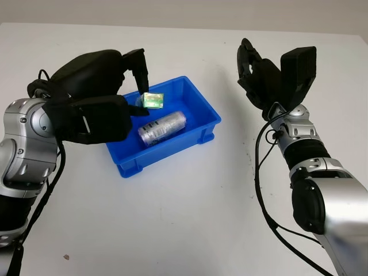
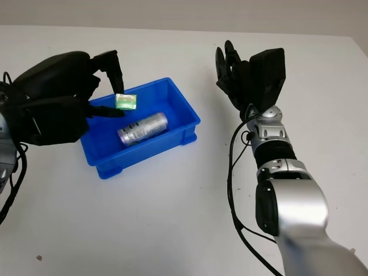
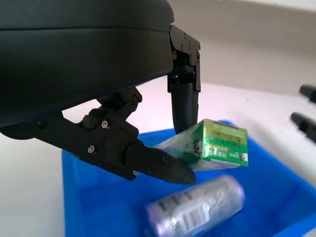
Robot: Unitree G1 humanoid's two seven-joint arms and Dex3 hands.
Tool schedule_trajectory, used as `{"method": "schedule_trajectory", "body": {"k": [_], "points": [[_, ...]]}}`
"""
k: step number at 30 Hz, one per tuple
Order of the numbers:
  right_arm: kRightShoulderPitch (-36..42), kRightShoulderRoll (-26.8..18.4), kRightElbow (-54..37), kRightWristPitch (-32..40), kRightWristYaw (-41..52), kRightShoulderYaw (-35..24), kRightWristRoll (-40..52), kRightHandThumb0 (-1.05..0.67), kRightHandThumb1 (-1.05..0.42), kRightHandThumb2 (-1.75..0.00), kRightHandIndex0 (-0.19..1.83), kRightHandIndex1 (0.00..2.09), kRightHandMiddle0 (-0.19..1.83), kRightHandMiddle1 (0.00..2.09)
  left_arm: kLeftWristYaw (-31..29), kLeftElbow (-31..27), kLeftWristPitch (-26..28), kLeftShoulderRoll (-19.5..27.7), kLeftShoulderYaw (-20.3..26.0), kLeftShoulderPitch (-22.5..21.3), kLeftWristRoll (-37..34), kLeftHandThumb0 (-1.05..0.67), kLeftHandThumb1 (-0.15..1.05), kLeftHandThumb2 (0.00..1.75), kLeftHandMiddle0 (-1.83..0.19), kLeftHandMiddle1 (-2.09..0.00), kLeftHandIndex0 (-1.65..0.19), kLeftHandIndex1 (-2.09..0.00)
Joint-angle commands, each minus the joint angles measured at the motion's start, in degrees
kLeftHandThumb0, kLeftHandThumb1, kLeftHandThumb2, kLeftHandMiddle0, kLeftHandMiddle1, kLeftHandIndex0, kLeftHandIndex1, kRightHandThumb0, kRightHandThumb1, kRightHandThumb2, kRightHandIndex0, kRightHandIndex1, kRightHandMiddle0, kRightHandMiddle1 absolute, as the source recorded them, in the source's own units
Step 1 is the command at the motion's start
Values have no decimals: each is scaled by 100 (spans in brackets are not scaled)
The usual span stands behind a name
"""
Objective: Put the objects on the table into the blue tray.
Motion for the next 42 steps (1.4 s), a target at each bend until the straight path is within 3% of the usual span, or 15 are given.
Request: {"method": "schedule_trajectory", "body": {"k": [1,3,6,11,13,15,18,21,23,26,29,31,34,38,42], "points": [[66,-71,-115,-3,17,-5,-1,-72,-105,-71,-19,0,-19,0,-243,45,-10,137,-47,-176,16,-64,105,22,-23,-160,11,-128],[74,-66,-121,10,-3,1,-10,-72,-105,-71,-19,0,-19,0,-464,144,-33,122,70,-216,-236,-66,105,22,-25,-65,4,-57],[74,-62,-100,2,-34,18,-35,-72,-105,-71,-19,0,-19,0,-371,277,-74,-114,422,-195,-808,-30,105,34,-16,-16,3,-24],[62,-59,-63,-14,-37,21,-60,-73,-105,-71,-19,0,-19,0,322,320,-64,-587,882,-159,-1351,1,105,48,-31,-16,-17,-28],[55,-57,-52,-17,-20,7,-55,-73,-105,-71,-19,0,-19,0,542,317,-44,-814,1074,-167,-1651,0,98,60,-23,-63,-16,-54],[45,-53,-52,-2,-21,1,-52,-73,-105,-71,-19,0,-19,0,645,278,73,-1010,1267,-205,-2008,-1,91,69,-10,-116,-4,-108],[34,-43,-53,9,-19,-8,-42,-73,-105,-71,-19,0,-19,0,615,134,360,-1131,1488,-290,-2529,-9,77,85,3,-155,9,-152],[22,-43,-54,13,-21,4,-55,-74,-105,-70,-19,0,-19,0,557,56,470,-1084,1696,-384,-2969,-35,59,109,11,-168,13,-157],[12,-39,-52,18,-52,8,-65,-74,-105,-70,-19,0,-19,0,634,-27,693,-1069,1859,-475,-3197,-48,61,109,5,-164,9,-150],[-4,-22,-41,9,-50,-24,-28,-73,-105,-70,-19,0,-19,0,948,-159,1067,-1240,2199,-581,-3580,-55,80,89,-12,-145,-5,-129],[-27,8,-40,14,-89,-43,-4,-74,-105,-69,-19,0,-19,0,1603,191,1049,-1624,2653,-679,-3943,-60,102,51,-24,-87,-8,-101],[-41,28,-30,6,-107,-61,22,-74,-105,-68,-19,0,-19,0,1893,605,893,-1689,2774,-704,-3983,-65,104,48,-26,-44,-5,-77],[-53,40,-27,-11,-110,-60,46,-75,-105,-68,-19,0,-19,0,1903,1377,558,-1547,2812,-685,-4001,-71,105,46,-7,-10,11,-45],[-57,53,-51,-69,-140,-82,82,-75,-105,-68,-19,0,-19,0,1881,2383,31,-1375,2706,-642,-3835,-73,105,56,17,-1,19,-8],[-71,29,-84,-109,-124,-82,93,-75,-105,-71,-19,0,-19,0,1912,3186,-575,-1225,2603,-552,-3626,-72,105,64,19,0,19,0]]}}
